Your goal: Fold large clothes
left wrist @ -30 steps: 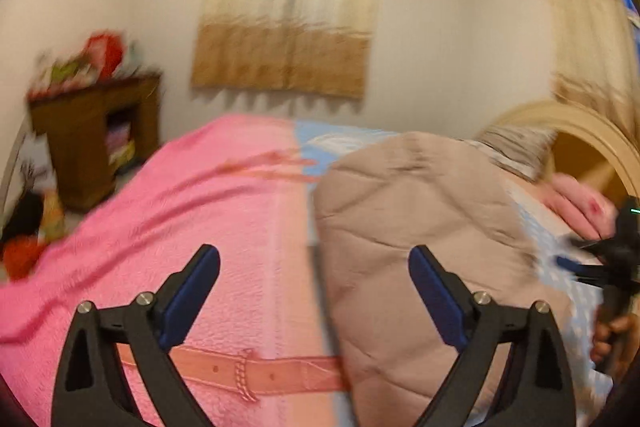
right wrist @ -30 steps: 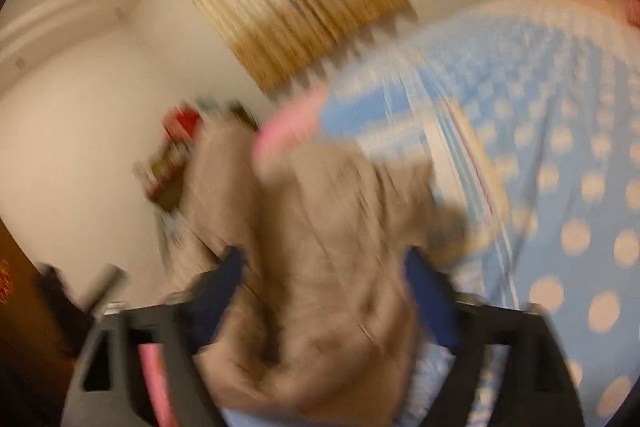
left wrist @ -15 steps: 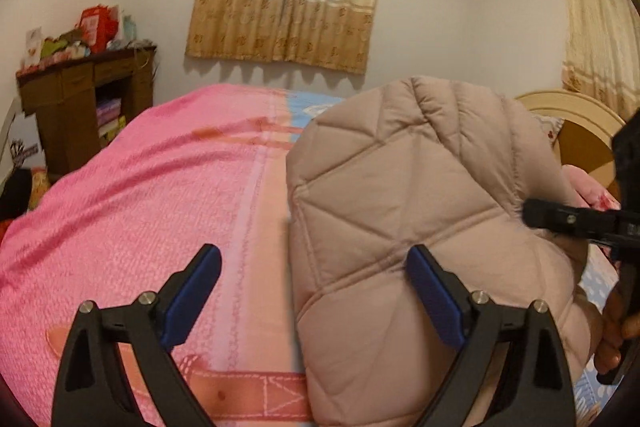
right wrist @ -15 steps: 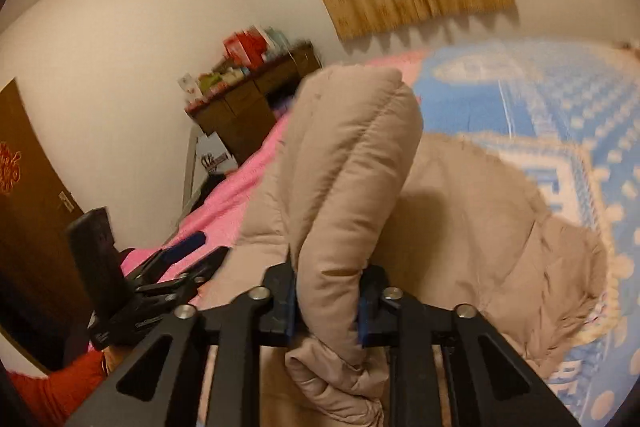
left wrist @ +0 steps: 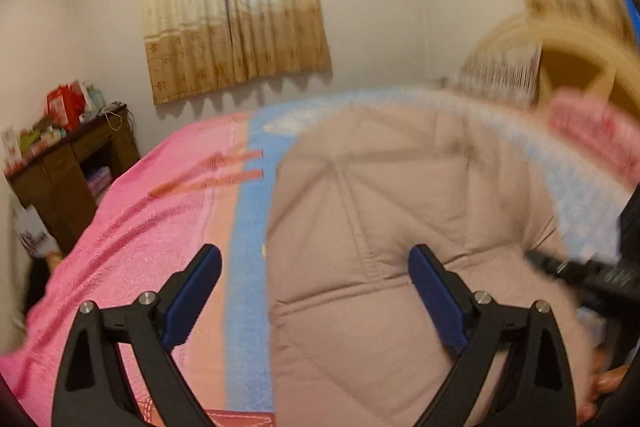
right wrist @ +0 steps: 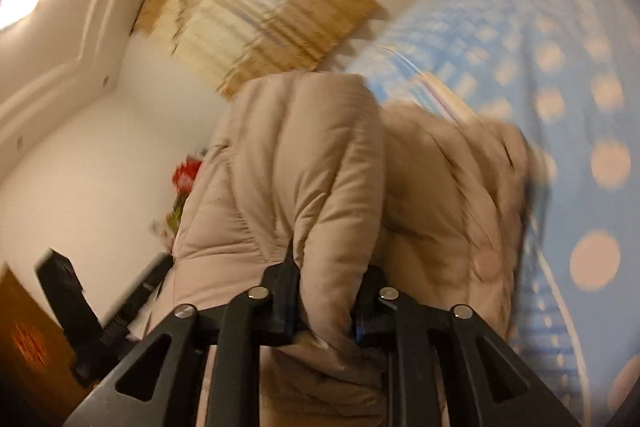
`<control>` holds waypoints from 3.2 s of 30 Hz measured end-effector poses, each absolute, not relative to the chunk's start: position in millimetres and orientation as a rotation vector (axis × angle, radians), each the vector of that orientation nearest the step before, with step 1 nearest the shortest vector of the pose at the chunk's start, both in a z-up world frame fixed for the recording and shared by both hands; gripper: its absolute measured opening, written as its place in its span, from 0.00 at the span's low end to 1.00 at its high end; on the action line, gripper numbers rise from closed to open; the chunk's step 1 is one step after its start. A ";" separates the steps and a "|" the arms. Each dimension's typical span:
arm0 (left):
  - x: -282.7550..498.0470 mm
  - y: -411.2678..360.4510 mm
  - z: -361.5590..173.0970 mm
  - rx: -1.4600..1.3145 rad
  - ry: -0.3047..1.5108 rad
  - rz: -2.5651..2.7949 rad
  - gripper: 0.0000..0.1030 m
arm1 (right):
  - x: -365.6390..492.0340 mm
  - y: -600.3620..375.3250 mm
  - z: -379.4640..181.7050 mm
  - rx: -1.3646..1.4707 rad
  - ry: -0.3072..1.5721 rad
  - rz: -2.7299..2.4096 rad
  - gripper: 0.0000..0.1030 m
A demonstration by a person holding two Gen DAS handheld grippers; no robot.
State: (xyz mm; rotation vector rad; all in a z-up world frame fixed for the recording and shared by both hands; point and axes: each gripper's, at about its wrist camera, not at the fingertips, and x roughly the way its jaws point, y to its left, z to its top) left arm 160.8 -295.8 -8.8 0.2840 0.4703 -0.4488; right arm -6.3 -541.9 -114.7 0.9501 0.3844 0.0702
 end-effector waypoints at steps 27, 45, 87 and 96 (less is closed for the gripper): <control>183.5 -267.5 -59.5 0.184 0.531 -0.410 1.00 | 143.9 -476.4 -27.8 0.299 0.688 -0.095 0.37; 190.2 -263.8 -63.4 0.087 0.640 -0.504 1.00 | 156.5 -491.0 -54.8 0.342 0.741 -0.190 0.43; 194.6 -206.2 -43.0 -0.212 0.870 -0.928 0.69 | 41.8 -480.7 -109.1 0.840 0.734 0.440 0.94; 104.6 -84.6 0.9 -0.180 0.770 -0.725 0.69 | -1.0 -348.8 -72.8 0.898 0.663 0.750 0.92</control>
